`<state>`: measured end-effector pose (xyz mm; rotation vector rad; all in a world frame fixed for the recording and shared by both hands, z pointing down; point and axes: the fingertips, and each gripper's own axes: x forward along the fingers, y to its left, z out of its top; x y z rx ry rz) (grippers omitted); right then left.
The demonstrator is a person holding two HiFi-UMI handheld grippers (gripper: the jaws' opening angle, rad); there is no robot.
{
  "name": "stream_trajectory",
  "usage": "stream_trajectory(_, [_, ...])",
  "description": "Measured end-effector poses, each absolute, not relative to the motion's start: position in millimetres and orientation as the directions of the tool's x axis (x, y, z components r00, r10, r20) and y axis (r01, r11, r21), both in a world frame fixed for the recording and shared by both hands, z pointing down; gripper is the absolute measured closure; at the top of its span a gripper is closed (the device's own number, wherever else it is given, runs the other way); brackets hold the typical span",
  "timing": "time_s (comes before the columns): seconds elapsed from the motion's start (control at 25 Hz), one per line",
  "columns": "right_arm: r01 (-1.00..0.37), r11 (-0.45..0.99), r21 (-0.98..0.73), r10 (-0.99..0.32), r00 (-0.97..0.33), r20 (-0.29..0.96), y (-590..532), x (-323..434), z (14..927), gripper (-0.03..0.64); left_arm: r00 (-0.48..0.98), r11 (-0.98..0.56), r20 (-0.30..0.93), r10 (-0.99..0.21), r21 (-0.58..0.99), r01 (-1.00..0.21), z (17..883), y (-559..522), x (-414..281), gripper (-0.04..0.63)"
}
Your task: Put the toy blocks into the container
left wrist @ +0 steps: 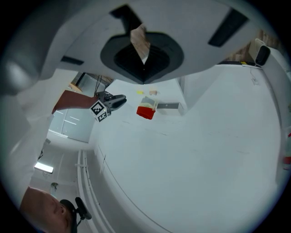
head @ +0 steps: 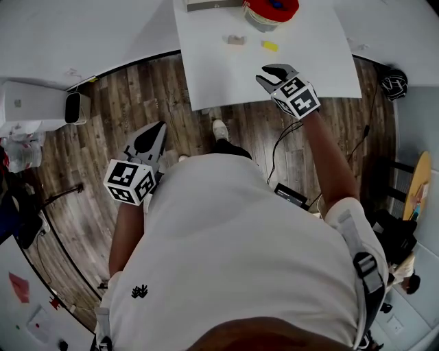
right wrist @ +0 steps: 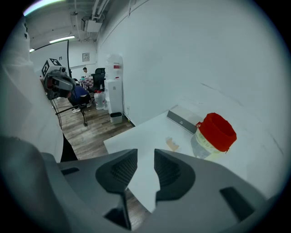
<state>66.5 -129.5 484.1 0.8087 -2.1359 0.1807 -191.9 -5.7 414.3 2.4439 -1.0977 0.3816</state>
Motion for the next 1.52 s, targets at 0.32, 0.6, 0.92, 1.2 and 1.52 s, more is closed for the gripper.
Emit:
stream_trajectory(0.32, [-0.546,0.822,0.159,-0.451,-0.455,0.768,-138.2,55.8,510.1,0.491,0.611,-0.548,0.454,-0.649,0.278,-0.789,429.3,10.0,-214.1,0.589])
stream_trajectory(0.6, [-0.467,0.867,0.173,-0.404,-0.456,0.793,-176.6,66.1,538.2,0.477,0.565,-0.498,0.439,-0.699,0.268,-0.824,425.1,-13.1,-200.7,0.588])
stream_trajectory(0.92, [-0.398,0.905,0.149,-0.339,-0.463,0.819,-232.3,78.0,570.8,0.462,0.513,-0.451,0.435,-0.74,0.245,-0.858,416.5,-45.1,-173.4,0.589])
stream_trajectory(1.2, [-0.37,0.921,0.118,-0.3,-0.485,0.821,-273.7,79.3,599.6,0.459,0.436,-0.369,0.466,-0.77,0.232,-0.9,419.9,-54.5,-166.0,0.589])
stream_trajectory(1.52, [-0.302,0.948,0.1,-0.242,-0.48,0.843,-299.3,75.0,625.5,0.43,0.393,-0.325,0.478,-0.786,0.223,-0.919,419.5,-69.6,-142.6,0.589])
